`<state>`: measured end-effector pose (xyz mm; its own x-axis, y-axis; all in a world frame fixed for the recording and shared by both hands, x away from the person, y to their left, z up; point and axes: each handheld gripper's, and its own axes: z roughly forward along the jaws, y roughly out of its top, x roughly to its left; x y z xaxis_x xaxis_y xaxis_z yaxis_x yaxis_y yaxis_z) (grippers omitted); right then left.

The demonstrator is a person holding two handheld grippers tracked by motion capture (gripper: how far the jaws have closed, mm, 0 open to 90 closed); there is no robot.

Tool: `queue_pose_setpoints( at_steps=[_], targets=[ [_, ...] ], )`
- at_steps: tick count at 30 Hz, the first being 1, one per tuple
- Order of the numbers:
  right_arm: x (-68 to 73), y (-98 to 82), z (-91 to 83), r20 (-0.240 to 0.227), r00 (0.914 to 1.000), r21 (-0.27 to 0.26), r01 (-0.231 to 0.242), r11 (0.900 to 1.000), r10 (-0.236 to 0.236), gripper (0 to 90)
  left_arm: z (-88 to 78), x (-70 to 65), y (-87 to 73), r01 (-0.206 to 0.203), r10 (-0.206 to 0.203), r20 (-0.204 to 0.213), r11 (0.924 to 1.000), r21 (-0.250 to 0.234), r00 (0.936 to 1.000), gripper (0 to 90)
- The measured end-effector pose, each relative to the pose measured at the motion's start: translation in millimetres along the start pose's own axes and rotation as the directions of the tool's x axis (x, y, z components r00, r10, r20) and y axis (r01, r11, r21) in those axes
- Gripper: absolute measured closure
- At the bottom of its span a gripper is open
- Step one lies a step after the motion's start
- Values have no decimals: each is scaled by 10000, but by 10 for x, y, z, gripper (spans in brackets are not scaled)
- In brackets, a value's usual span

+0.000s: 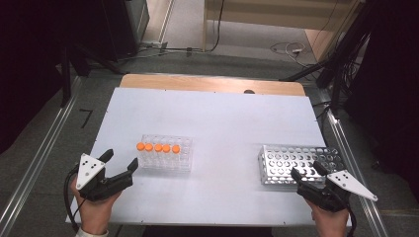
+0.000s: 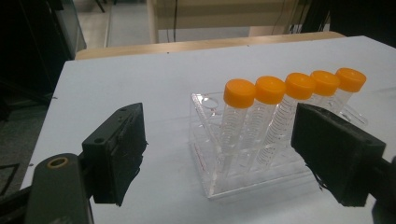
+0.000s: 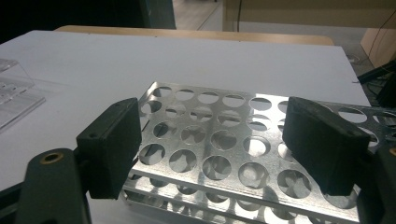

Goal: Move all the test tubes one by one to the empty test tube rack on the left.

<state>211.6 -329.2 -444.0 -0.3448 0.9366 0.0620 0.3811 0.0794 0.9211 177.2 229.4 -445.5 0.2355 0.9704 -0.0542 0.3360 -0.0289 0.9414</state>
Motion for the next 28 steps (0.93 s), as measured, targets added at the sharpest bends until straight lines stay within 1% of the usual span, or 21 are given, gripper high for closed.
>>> queue_pose_setpoints(
  at_steps=[4,5,11,18,23,24,28],
  targets=[
    [-36,-10,-26,85,10000,-11,-29,10000,29,180,-13,15,-15,13,-13,-75,10000,3,10000,183],
    [-70,-18,-48,158,9998,-46,-85,10000,86,180,-14,21,-28,9,-9,-95,10000,22,10000,183],
    [-131,-43,-90,315,9993,-35,-206,9998,207,180,-23,41,-57,-93,95,-297,9999,83,9995,182],
    [-210,-72,-135,539,9981,-47,-290,9996,292,180,-26,91,-95,6,2,-464,9999,163,9989,182],
    [-253,-88,-168,676,9970,-51,-366,9993,368,180,4,165,-156,98,-72,-697,9993,371,9975,182],
    [-273,-97,-189,744,9964,-79,-396,9992,401,168,8,182,-170,118,-84,-745,9989,443,9972,174],
    [-299,-113,-235,825,9955,-142,-456,9989,466,159,32,225,-238,262,-206,-733,9967,765,9971,153]
  ],
)
